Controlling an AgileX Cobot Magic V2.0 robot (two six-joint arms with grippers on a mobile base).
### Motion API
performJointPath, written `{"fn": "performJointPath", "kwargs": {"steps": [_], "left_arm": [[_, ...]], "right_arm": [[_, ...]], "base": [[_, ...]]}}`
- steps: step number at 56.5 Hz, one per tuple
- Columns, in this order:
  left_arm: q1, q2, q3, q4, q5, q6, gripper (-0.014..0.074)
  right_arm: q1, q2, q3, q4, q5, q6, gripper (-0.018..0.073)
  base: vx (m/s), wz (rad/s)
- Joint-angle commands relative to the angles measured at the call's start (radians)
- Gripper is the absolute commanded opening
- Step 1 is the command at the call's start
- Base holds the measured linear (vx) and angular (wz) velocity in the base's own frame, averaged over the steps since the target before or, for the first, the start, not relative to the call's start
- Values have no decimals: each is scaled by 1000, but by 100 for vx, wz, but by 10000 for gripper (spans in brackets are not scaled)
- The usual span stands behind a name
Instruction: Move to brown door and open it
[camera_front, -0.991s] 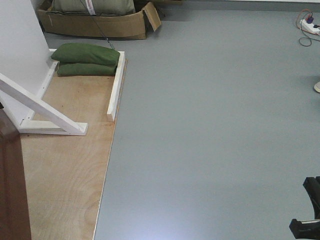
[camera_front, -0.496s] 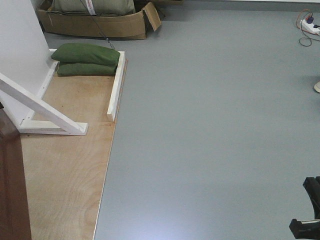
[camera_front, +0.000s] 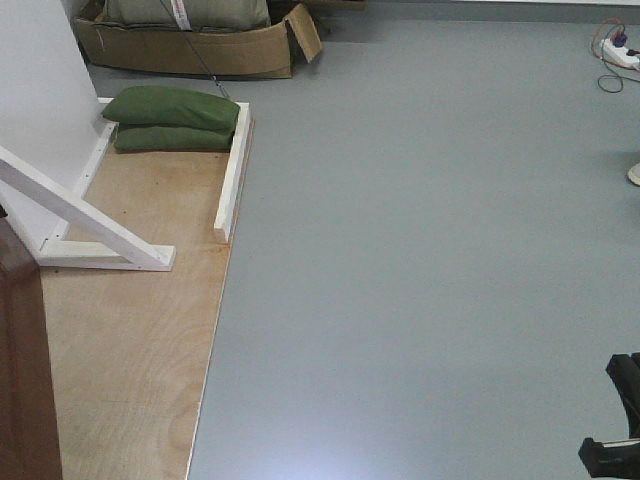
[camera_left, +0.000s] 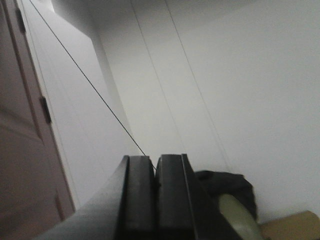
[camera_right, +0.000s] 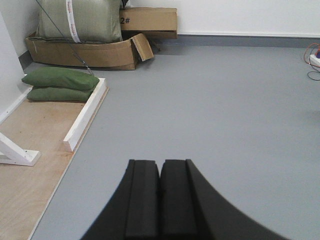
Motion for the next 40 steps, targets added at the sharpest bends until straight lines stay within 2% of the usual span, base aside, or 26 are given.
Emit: {"fn": "performJointPath", "kwargs": {"steps": [1,9,14,19,26,30,35,40], "left_arm": [[4,32,-85,-1,-78,139,-3],[4,33,-122,-4,-127,537,-3],[4,33,-125,-13,-219,681,-3],[4,33,-125,-96,-347,770,-3],[4,33,-125,-318,-560,922,-3],[4,33,-125,-480,-721,989,-3],[4,33,-125,-704,-916,1005,-3],[4,33,-125,-906,-1049,1005,-3]], "right_arm": [[-2,-6,3,-3,-77,-9,0],[-2,-6,3,-3,-77,-9,0],[-2,-6,3,-3,-77,-9,0],[-2,-6,3,-3,-77,-9,0],[-2,-6,3,-3,-77,-9,0],[-2,-6,3,-3,-77,-9,0],[-2,-6,3,-3,-77,-9,0],[-2,-6,3,-3,-82,-9,0]], "base": [[0,0],[0,0],[0,0],[0,0],[0,0],[0,0],[0,0],[0,0]]}}
